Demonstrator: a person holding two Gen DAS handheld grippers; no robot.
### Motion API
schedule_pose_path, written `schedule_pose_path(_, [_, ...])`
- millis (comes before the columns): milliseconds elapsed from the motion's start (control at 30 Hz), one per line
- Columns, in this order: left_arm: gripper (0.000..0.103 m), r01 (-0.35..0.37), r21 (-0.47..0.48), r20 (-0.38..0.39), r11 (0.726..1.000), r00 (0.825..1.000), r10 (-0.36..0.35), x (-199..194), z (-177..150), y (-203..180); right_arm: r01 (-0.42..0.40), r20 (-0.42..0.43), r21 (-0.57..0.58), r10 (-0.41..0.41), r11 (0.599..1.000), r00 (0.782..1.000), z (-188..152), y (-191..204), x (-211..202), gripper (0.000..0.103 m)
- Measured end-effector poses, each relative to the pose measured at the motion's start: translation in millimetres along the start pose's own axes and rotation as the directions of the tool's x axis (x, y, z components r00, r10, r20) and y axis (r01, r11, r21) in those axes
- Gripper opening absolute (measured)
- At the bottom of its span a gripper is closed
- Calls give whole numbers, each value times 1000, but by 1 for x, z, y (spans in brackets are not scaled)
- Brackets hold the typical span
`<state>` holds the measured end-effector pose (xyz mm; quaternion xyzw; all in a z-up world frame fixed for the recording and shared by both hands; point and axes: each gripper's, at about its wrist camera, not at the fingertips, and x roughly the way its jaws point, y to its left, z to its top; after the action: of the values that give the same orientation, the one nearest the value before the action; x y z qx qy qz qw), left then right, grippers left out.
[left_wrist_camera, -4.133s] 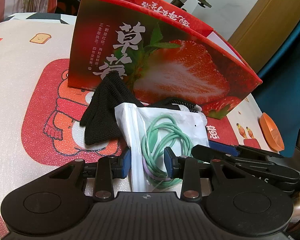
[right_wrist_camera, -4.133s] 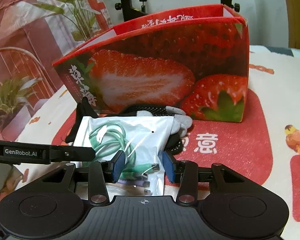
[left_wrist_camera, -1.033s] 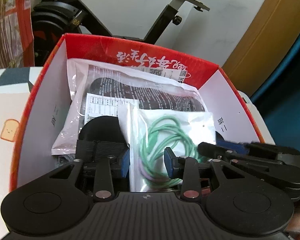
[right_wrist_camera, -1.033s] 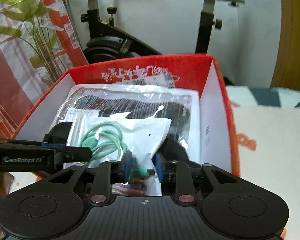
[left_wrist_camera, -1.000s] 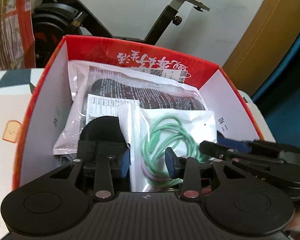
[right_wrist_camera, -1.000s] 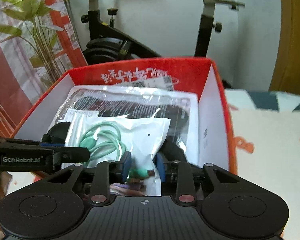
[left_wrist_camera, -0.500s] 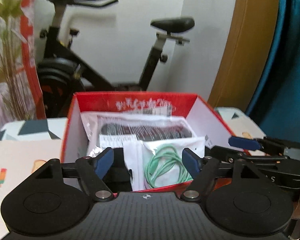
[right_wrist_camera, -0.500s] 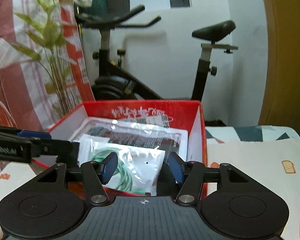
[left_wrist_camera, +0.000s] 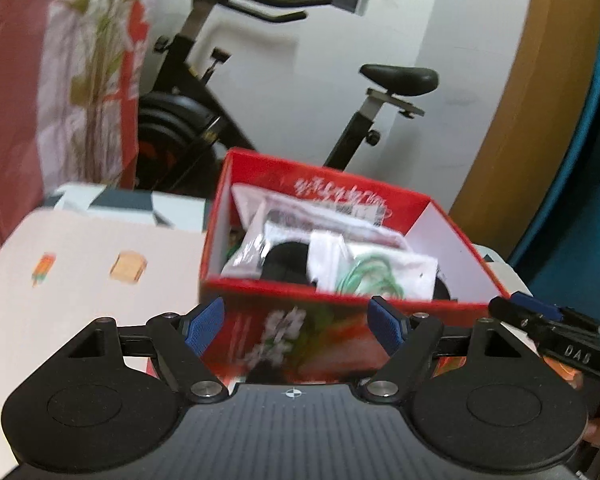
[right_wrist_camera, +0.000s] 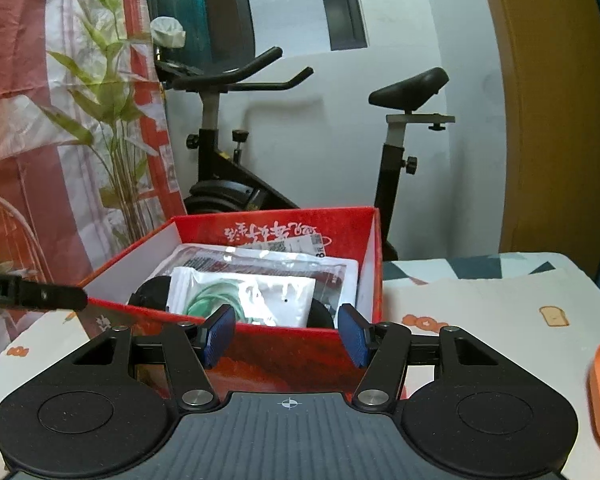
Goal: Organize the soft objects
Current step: 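Move both tools down to the black glove with white fingertips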
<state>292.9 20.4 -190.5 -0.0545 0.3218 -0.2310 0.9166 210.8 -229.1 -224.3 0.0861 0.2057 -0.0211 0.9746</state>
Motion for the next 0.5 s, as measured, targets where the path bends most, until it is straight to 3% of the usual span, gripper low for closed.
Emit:
schedule_pose_path(200, [81,-32,-42,-76,999,997,28,10,-28,16,17,-15,31,-17,999,1000,-18,0,-2,54])
schedule_pose_path(367, [79,-46,-63,-117,997,992,38,20,-44,27,-9,-109,48,14,999,994,-42,4,13,54])
schedule_pose_path(500, [69,-44,-74,-132,996,991,34,31,-50,33,-27,-173,49,35,998,984,-57,8,30,54])
